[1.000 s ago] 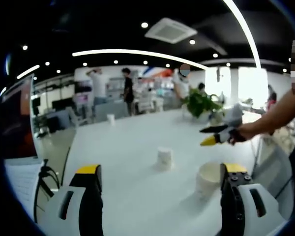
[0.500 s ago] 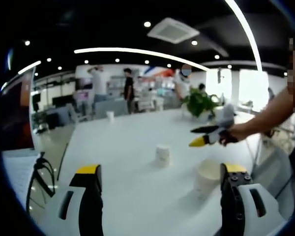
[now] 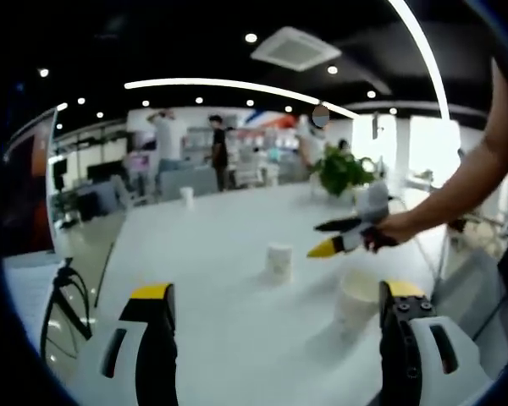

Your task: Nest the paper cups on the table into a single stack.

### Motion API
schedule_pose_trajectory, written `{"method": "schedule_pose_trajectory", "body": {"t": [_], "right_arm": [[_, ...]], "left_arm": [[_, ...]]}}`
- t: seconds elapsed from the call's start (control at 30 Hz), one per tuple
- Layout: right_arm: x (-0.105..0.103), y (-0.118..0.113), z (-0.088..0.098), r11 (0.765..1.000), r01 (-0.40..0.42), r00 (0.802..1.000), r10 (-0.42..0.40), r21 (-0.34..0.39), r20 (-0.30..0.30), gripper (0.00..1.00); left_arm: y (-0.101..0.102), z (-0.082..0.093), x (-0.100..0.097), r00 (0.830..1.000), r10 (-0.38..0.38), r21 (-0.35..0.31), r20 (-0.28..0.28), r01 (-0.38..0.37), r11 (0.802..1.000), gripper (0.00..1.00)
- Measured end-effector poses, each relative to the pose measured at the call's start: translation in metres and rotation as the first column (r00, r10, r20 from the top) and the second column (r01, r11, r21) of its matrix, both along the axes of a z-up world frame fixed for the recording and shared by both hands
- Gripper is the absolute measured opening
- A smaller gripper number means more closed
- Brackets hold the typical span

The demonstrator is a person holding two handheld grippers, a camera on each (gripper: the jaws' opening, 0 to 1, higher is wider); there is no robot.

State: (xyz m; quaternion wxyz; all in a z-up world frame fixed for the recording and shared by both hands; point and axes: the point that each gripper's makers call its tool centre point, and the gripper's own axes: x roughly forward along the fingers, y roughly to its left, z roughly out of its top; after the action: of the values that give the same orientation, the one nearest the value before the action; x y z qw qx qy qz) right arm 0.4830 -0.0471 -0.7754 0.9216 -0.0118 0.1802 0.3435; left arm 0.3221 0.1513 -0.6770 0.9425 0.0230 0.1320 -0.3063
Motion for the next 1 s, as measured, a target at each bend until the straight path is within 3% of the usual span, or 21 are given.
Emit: {"method": "schedule_pose_trajectory", "body": {"t": [0.47,0.7,1.0], "right_arm": [[0.019,0.035,-0.019,0.995,-0.096,0.994,0.097,-0.035,0.049,0.87],[0.022,0.041,-0.032,0.989,-0.128,0.991,0.13,-0.079,0.018,0.83],[0.024,0.042,-0.045,0.979,-0.153,0.988,0.152,-0.132,-0.021,0.68]], "left_arm": [[-0.001,-0.005,0.003,0.998,-0.049,0.005,0.031,0.049,0.999,0.99],[-0.005,-0.008,0.004,0.997,-0.071,0.005,0.026,0.071,0.997,0.99],[-0.005,-0.011,0.004,0.997,-0.075,-0.001,0.007,0.075,0.997,0.99]]}}
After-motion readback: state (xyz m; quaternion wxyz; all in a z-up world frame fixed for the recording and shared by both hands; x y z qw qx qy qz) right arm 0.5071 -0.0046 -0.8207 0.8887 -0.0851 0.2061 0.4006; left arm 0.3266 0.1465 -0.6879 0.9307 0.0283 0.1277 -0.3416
